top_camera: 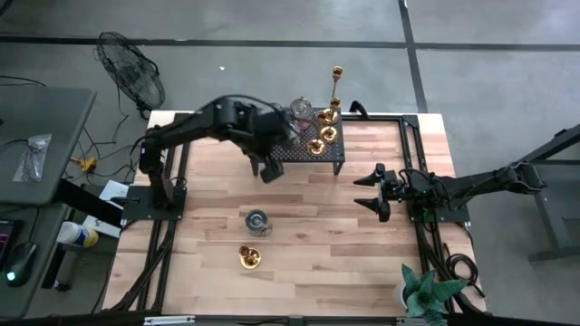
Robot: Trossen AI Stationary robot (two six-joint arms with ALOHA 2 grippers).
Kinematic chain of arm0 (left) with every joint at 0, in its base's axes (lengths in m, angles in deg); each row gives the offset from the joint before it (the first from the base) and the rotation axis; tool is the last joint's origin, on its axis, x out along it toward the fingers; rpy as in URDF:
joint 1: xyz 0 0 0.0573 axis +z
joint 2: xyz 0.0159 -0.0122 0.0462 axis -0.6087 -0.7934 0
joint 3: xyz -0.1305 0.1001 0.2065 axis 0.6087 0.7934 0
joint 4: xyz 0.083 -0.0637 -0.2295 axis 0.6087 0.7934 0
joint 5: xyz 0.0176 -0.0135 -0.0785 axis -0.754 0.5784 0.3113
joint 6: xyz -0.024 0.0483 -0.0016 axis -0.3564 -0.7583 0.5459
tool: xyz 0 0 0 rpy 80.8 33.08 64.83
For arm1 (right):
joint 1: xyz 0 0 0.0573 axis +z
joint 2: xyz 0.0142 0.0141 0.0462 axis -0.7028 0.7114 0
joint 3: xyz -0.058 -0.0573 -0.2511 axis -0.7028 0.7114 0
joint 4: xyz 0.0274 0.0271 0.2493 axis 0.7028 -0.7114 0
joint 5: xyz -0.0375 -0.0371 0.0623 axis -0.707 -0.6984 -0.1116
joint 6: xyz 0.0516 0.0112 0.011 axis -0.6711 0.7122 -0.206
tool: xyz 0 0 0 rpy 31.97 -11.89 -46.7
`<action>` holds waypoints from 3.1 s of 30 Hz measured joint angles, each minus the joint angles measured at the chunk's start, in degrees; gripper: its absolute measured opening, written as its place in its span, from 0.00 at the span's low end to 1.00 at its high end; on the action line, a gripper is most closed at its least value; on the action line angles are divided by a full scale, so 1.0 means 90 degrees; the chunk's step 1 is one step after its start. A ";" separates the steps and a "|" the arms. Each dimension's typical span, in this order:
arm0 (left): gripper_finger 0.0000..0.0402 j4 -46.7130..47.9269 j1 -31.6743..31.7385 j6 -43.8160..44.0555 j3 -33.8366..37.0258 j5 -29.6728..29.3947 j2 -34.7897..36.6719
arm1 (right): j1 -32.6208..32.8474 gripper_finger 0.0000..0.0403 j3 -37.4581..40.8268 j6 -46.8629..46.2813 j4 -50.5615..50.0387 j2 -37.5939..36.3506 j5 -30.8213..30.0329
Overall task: Pick & Place candle stick holders
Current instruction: Align the brown scented candle with the white scented candle on the shelf
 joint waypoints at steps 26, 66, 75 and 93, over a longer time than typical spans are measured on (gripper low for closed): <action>0.97 -0.0015 -0.1440 0.3769 0.2540 0.0105 0.0062 | 0.0001 0.78 0.0002 0.0000 0.0001 0.0001 0.0000; 0.97 -0.2218 -0.2189 0.3781 0.4686 0.0082 0.0071 | 0.0000 0.78 0.0001 -0.0002 0.0000 0.0001 0.0000; 0.97 -0.2449 -0.2191 0.3791 0.4732 0.0320 0.0071 | 0.0002 0.78 0.0001 -0.0002 0.0001 0.0001 0.0000; 0.97 -0.2685 -0.2189 0.3343 0.4554 0.0633 0.0066 | 0.0002 0.78 0.0002 0.0000 0.0001 0.0001 0.0000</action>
